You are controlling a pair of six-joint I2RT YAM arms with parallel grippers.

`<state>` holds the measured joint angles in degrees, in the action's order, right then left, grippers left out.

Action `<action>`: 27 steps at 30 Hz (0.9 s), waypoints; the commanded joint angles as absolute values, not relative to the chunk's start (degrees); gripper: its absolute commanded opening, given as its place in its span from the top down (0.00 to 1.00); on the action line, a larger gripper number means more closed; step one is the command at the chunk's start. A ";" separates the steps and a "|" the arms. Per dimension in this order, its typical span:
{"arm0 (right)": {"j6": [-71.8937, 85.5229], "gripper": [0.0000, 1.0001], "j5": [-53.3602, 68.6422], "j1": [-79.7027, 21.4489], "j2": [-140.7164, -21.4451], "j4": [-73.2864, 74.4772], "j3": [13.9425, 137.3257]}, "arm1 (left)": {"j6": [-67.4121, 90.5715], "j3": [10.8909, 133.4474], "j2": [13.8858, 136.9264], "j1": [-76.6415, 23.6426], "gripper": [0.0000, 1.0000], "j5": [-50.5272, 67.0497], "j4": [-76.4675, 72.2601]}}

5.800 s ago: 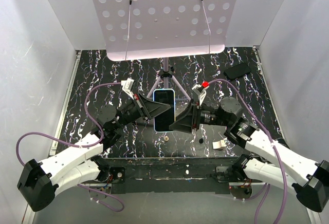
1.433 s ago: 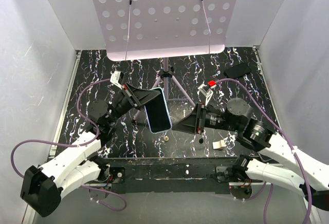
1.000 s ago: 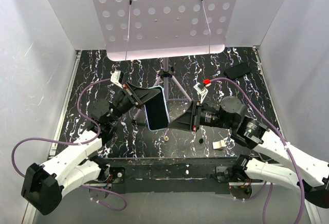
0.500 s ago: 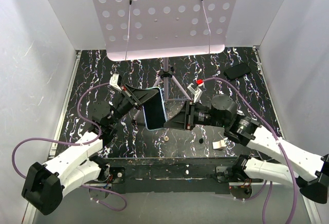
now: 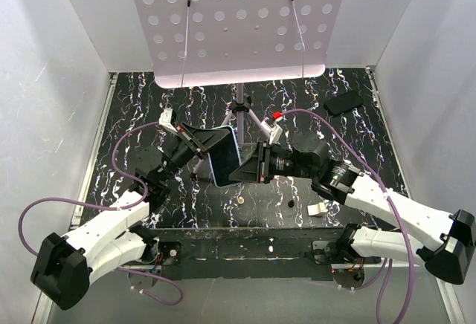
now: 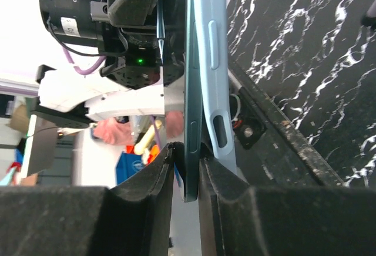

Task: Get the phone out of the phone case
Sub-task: Remove the phone case from the phone.

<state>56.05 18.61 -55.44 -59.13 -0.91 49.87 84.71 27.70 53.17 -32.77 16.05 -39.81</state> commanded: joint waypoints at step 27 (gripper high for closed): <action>81.82 0.99 34.01 -34.19 -39.72 -27.68 32.43 | 57.83 31.02 51.50 -41.22 0.48 38.49 -34.10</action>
